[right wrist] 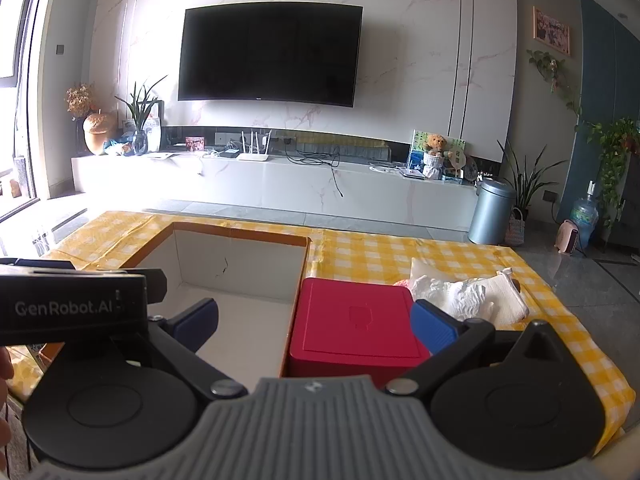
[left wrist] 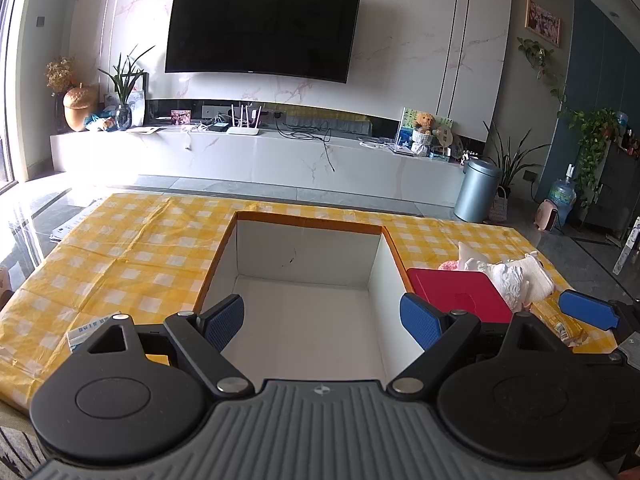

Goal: Organize soft objects

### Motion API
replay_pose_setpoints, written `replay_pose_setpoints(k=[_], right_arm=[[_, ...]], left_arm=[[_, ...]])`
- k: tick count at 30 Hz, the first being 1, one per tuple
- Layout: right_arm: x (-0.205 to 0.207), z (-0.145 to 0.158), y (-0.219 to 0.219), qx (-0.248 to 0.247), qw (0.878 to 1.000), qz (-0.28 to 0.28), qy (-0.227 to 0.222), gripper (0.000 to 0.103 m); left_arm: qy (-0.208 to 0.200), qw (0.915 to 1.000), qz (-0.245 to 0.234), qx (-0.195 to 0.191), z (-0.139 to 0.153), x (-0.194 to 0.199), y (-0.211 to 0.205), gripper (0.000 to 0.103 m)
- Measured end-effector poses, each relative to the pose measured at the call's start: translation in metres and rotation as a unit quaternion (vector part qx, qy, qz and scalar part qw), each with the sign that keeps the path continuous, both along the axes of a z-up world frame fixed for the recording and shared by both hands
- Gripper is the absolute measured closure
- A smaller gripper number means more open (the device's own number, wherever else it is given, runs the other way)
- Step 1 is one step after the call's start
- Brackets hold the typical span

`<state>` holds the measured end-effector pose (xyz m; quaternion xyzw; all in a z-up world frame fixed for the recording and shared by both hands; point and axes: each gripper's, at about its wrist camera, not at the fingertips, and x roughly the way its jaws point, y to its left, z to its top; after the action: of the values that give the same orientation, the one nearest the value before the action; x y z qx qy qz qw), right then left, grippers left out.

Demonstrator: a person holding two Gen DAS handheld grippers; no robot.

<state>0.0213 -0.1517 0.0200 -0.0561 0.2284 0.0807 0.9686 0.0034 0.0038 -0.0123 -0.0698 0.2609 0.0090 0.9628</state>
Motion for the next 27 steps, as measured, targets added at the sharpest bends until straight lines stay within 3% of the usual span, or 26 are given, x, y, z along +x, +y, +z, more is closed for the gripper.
replay_pose_setpoints(k=[10,13,17,21,23,27], right_arm=[[-0.002,0.004,-0.01,0.016,1.0,0.005,0.011,0.003],[-0.008,0.01,-0.018,-0.023,1.0,-0.013,-0.005,0.003],[-0.014,0.018,-0.054,-0.025,1.0,-0.012,0.0,0.003],[-0.009,0.02,-0.099,-0.022,0.999,-0.011,0.032,0.003],[-0.002,0.019,-0.122,-0.028,0.997,-0.03,0.059,0.003],[0.01,0.012,-0.159,-0.022,0.995,-0.063,0.07,0.003]], left_arm=[[-0.018,0.9992,-0.035,-0.007,0.004,-0.002,-0.006,0.0],[-0.032,0.9981,-0.052,-0.011,0.009,-0.005,-0.01,0.0],[-0.032,0.9964,-0.07,-0.036,0.016,-0.006,-0.013,0.0],[-0.036,0.9958,-0.078,-0.031,0.02,-0.005,-0.017,0.0],[-0.034,0.9956,-0.083,-0.026,0.02,-0.001,-0.022,0.0],[-0.013,0.9947,-0.093,-0.044,0.021,0.013,-0.031,0.0]])
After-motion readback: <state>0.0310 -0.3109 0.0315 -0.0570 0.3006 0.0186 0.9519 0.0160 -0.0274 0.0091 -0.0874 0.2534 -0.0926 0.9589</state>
